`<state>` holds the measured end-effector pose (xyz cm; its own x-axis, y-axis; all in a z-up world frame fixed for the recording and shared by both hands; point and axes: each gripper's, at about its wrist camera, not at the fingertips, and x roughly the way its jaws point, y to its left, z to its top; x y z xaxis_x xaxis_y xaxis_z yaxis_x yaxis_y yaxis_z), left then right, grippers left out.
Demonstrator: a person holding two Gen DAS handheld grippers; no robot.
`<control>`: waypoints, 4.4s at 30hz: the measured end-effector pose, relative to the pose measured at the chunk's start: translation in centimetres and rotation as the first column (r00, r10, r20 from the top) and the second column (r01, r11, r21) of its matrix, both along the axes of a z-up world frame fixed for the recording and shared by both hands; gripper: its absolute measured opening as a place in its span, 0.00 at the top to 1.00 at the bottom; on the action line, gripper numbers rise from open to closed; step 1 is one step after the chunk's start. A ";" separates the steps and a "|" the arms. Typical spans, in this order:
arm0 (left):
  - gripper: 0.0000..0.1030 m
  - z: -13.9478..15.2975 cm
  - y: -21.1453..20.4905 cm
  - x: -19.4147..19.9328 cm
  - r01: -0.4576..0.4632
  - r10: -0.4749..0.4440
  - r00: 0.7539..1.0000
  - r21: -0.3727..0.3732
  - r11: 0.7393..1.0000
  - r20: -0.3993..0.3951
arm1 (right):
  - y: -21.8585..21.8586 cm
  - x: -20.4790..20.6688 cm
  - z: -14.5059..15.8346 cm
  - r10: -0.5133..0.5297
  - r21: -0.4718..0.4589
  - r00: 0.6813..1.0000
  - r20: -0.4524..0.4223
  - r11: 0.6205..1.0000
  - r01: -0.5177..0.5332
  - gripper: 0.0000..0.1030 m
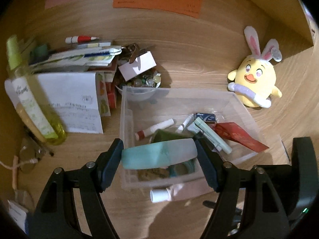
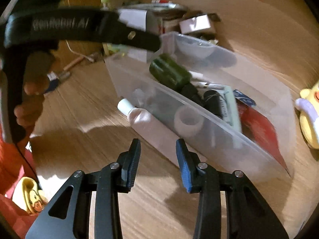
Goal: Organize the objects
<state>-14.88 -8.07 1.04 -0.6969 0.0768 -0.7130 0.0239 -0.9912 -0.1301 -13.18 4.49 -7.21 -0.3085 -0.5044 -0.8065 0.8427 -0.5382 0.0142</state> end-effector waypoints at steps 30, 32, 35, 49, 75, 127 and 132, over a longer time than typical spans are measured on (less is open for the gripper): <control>0.26 -0.1 0.7 -4.7 0.086 -0.081 0.993 -0.069 0.994 0.080 | -1.1 -0.2 -0.6 0.174 0.110 0.985 0.011 0.979 -0.174 0.30; 0.23 0.3 0.5 -3.3 0.085 -0.081 0.995 -0.079 0.993 0.060 | -0.4 -0.3 -0.3 0.186 0.091 0.982 0.046 0.978 -0.189 0.31; 0.22 0.4 0.2 -0.6 0.082 -0.079 0.996 -0.102 0.991 0.033 | 0.4 -0.1 0.4 0.174 0.068 0.984 0.042 0.982 -0.176 0.33; 0.22 -1.4 -4.1 9.2 -0.036 0.035 0.999 -0.047 0.998 -0.015 | -6.4 0.4 -1.5 0.234 0.104 0.972 -0.028 0.968 -0.230 0.36; 0.30 -0.8 -0.4 9.7 0.029 -0.030 0.993 -0.010 1.000 -0.118 | 2.2 -3.5 9.7 -0.191 -0.287 0.978 -0.085 0.944 0.160 0.82; 0.05 -0.6 4.7 7.0 -0.027 0.022 0.976 -0.023 0.999 -0.217 | 10.2 0.1 6.6 -0.339 -0.353 0.937 -0.080 0.889 0.291 0.20; 0.05 -0.9 4.9 7.5 -0.029 0.021 0.976 -0.031 0.999 -0.217 | 10.4 0.1 6.3 -0.344 -0.352 0.937 -0.063 0.886 0.301 0.20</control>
<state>-7.37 -3.17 0.14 -0.8365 0.0356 -0.5468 0.0237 -0.9946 -0.1011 -13.03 14.87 -0.91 -0.5837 -0.5916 -0.5561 0.6300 -0.7621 0.1494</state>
